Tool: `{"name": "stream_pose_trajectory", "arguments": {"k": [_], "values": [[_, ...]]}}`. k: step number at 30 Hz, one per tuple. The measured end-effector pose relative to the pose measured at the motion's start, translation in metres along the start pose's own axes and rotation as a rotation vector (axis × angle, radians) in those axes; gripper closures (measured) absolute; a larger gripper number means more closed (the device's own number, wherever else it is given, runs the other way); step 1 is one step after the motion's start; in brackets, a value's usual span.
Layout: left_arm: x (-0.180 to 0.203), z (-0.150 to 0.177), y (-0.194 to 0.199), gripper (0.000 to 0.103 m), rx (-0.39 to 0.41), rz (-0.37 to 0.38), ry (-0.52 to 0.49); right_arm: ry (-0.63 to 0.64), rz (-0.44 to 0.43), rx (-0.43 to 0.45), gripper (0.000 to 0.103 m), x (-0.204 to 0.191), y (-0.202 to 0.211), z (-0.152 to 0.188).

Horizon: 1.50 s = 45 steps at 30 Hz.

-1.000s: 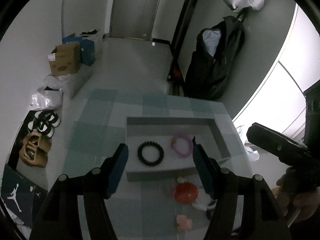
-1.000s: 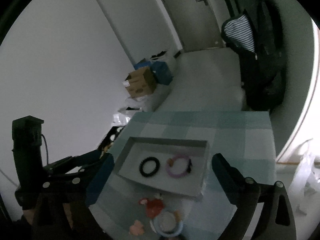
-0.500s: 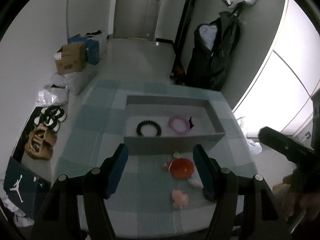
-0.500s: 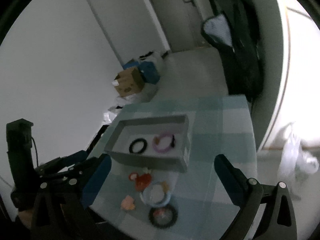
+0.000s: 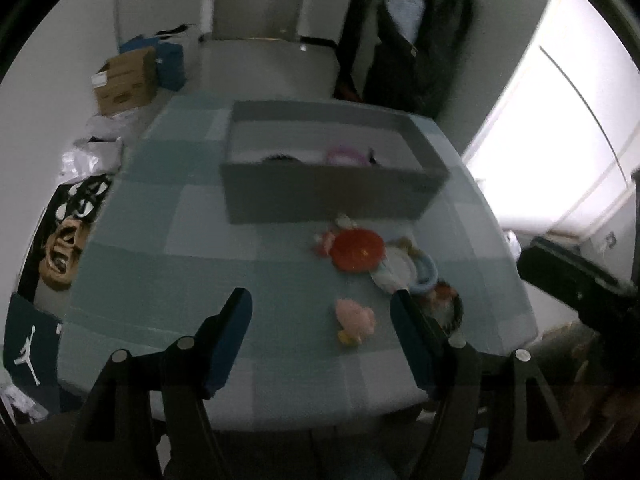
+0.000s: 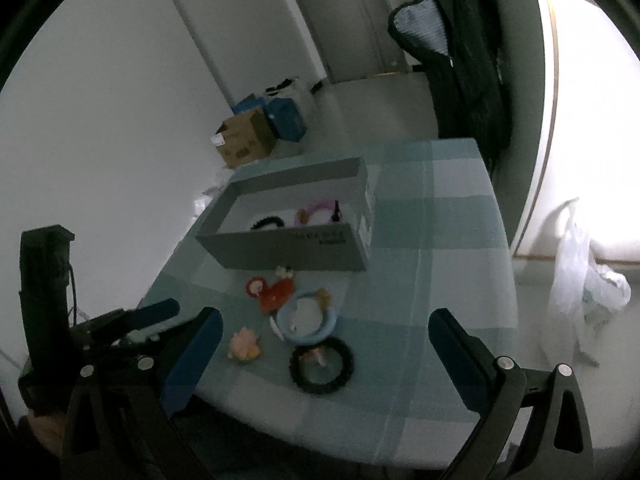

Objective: Organize jewelry
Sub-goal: 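Withdraw both tools from the box toward the remaining items, then grasp the pink doll figure with the left tool while the right tool grasps the black tire ring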

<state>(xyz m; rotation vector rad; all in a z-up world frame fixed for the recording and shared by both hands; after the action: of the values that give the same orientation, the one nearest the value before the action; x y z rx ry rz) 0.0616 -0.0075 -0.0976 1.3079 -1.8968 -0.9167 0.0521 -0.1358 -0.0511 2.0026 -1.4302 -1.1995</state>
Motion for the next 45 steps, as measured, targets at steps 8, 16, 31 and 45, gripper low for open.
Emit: {"name": "stream_pose_trajectory", "arguments": {"k": [8, 16, 31, 45], "values": [[0.016, 0.009, -0.021, 0.036, -0.069, 0.047, -0.047, -0.014, -0.001, 0.024, 0.0, 0.007, 0.009, 0.002], [0.028, 0.008, -0.035, 0.036, -0.098, 0.049, -0.088, -0.011, 0.023, -0.012, 0.0, 0.018, 0.003, 0.01], [0.02, 0.01, -0.035, 0.08, -0.098, 0.067, -0.084, -0.004, 0.0, -0.076, 0.0, 0.014, -0.006, 0.018], [0.008, -0.002, -0.017, 0.08, -0.063, 0.122, 0.002, 0.153, 0.043, -0.148, 0.005, -0.004, -0.031, 0.043]]}}
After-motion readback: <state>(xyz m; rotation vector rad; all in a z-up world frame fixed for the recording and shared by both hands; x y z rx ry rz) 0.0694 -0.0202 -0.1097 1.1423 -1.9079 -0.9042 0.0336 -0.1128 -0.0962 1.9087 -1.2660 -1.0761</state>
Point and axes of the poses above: each gripper's, at about its wrist camera, not at the fingertips, and y roughly against the way its jaws point, x to its right, z to its underside, the point moved 8 cm from there along -y, roughly the way its jaws point, and after that the axes turned 10 degrees about -y, right-handed, at the moved point
